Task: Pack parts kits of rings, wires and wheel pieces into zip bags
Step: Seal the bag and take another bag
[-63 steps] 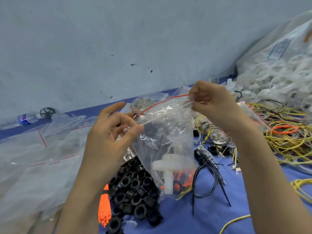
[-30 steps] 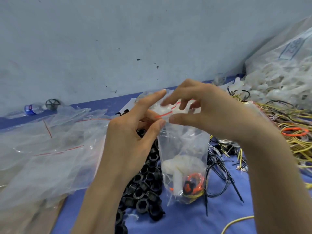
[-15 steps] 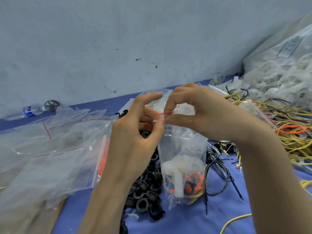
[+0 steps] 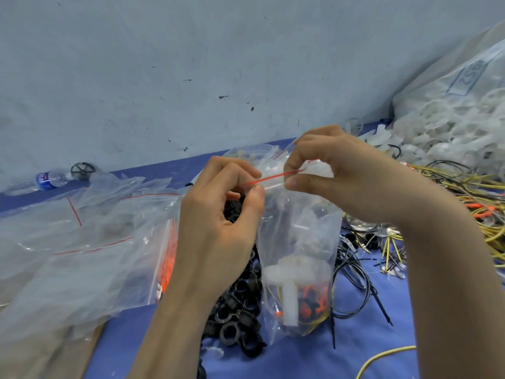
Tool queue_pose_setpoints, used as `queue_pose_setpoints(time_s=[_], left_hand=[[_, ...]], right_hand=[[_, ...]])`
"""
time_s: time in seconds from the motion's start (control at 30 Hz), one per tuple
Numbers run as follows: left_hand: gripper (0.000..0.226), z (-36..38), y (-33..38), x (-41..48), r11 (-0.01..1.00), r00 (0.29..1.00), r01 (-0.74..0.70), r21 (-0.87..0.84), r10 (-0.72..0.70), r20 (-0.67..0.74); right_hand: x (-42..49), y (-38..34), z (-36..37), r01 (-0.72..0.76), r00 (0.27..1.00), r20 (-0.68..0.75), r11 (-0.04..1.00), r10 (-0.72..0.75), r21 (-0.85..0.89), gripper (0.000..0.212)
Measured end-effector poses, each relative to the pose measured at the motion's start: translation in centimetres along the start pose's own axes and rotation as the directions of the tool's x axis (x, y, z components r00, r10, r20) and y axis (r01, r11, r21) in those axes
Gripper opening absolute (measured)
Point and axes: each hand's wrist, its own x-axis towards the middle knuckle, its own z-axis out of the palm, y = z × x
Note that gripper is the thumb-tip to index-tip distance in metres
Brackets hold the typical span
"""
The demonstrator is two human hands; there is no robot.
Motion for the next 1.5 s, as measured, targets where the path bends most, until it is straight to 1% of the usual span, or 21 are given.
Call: queue_pose_setpoints(time_s=[0.17, 0.43, 0.53, 0.7, 0.77, 0.83, 0.93, 1.0, 1.03, 1.07, 1.1, 1.13, 1.17, 1.2, 1.23, 1.27, 1.3, 1.33, 1.37, 1.43, 1.5], left_hand=[[0.014, -0.6, -0.1, 0.1, 0.999, 0.999, 0.038, -0.036, -0.038, -0.005], [0.017, -2.2, -1.1, 0.4, 0.990, 0.993, 0.090, -0.108, -0.097, -0.064], [0.022, -2.9, -1.7, 0.5, 0.984, 0.989, 0.106, -0.146, -0.120, -0.088], [0.019, -3.7, -2.5, 0.6, 0.969, 0.982, 0.124, -0.215, -0.151, -0.114], [0.023, -3.9, -2.9, 0.6, 0.970, 0.977, 0.134, -0.204, -0.163, -0.134], [0.019, -4.0, -2.9, 0.5, 0.972, 0.977, 0.136, -0.191, -0.163, -0.137], [0.016, -4.2, -2.8, 0.6, 0.961, 0.971, 0.148, -0.234, -0.186, -0.149], [0.017, -3.7, -2.3, 0.6, 0.940, 0.960, 0.137, -0.313, -0.204, -0.192], [0.020, -3.2, -2.2, 0.6, 0.907, 0.945, 0.131, -0.399, -0.236, -0.226], [0.025, -2.6, -2.0, 0.6, 0.847, 0.916, 0.133, -0.515, -0.304, -0.263], [0.028, -1.9, -1.8, 0.6, 0.760, 0.870, 0.144, -0.634, -0.403, -0.286], [0.030, -1.3, -1.8, 0.6, 0.667, 0.811, 0.158, -0.728, -0.509, -0.291], [0.032, -0.9, -2.0, 0.6, 0.590, 0.748, 0.170, -0.789, -0.599, -0.287], [0.033, -0.8, -2.3, 0.7, 0.537, 0.695, 0.175, -0.825, -0.661, -0.283], [0.033, -0.8, -2.7, 0.8, 0.502, 0.658, 0.172, -0.848, -0.699, -0.280], [0.032, -1.0, -3.1, 0.9, 0.472, 0.630, 0.158, -0.867, -0.725, -0.280], [0.031, -1.3, -3.6, 1.0, 0.438, 0.601, 0.139, -0.888, -0.750, -0.276], [0.030, -1.7, -4.0, 1.0, 0.394, 0.568, 0.123, -0.911, -0.781, -0.260], [0.030, -2.1, -4.3, 1.0, 0.334, 0.537, 0.113, -0.936, -0.813, -0.225], [0.035, -2.6, -4.8, 1.0, 0.197, 0.478, 0.098, -0.976, -0.869, -0.127], [0.040, -3.0, -5.1, 0.9, 0.085, 0.436, 0.044, -0.995, -0.898, -0.057]], right_hand=[[-0.3, 0.9, -0.4, -0.035, 0.999, -0.036, 0.999, 0.036, 0.027, 0.007], [-0.9, 3.0, -1.4, -0.130, 0.986, -0.095, 0.989, 0.136, 0.067, 0.010], [-1.3, 3.7, -1.7, -0.154, 0.981, -0.104, 0.983, 0.164, 0.097, 0.008], [-2.0, 4.3, -2.4, -0.163, 0.972, -0.144, 0.974, 0.186, 0.158, 0.023], [-2.2, 4.3, -2.4, -0.156, 0.970, -0.160, 0.971, 0.185, 0.179, 0.037], [-2.3, 4.1, -2.5, -0.162, 0.963, -0.185, 0.972, 0.194, 0.172, 0.047], [-2.4, 4.1, -2.7, -0.123, 0.963, -0.210, 0.968, 0.170, 0.220, 0.048], [-2.2, 4.1, -2.7, -0.106, 0.959, -0.218, 0.942, 0.182, 0.318, 0.040], [-2.1, 4.2, -2.5, -0.089, 0.958, -0.220, 0.917, 0.187, 0.389, 0.036], [-2.0, 4.5, -2.2, -0.081, 0.963, -0.196, 0.890, 0.187, 0.450, 0.035], [-1.9, 4.7, -1.8, -0.097, 0.975, -0.128, 0.867, 0.181, 0.489, 0.036], [-1.6, 5.0, -1.2, -0.150, 0.984, -0.005, 0.851, 0.176, 0.504, 0.041], [-1.3, 5.1, -0.3, -0.234, 0.971, 0.157, 0.842, 0.179, 0.487, 0.049], [-0.8, 5.1, 0.9, -0.327, 0.923, 0.334, 0.846, 0.191, 0.422, 0.060], [-0.1, 5.1, 2.4, -0.388, 0.852, 0.481, 0.864, 0.205, 0.320, 0.072], [0.5, 4.9, 4.0, -0.403, 0.783, 0.585, 0.889, 0.211, 0.218, 0.079], [1.2, 4.7, 5.7, -0.382, 0.730, 0.652, 0.914, 0.205, 0.140, 0.078], [1.8, 4.4, 7.3, -0.348, 0.705, 0.685, 0.932, 0.186, 0.106, 0.069], [2.3, 4.0, 8.5, -0.320, 0.711, 0.687, 0.939, 0.150, 0.125, 0.058], [2.7, 3.7, 9.8, -0.299, 0.753, 0.652, 0.927, 0.084, 0.227, 0.041], [2.7, 3.7, 10.3, -0.296, 0.803, 0.596, 0.888, 0.030, 0.353, 0.032]])
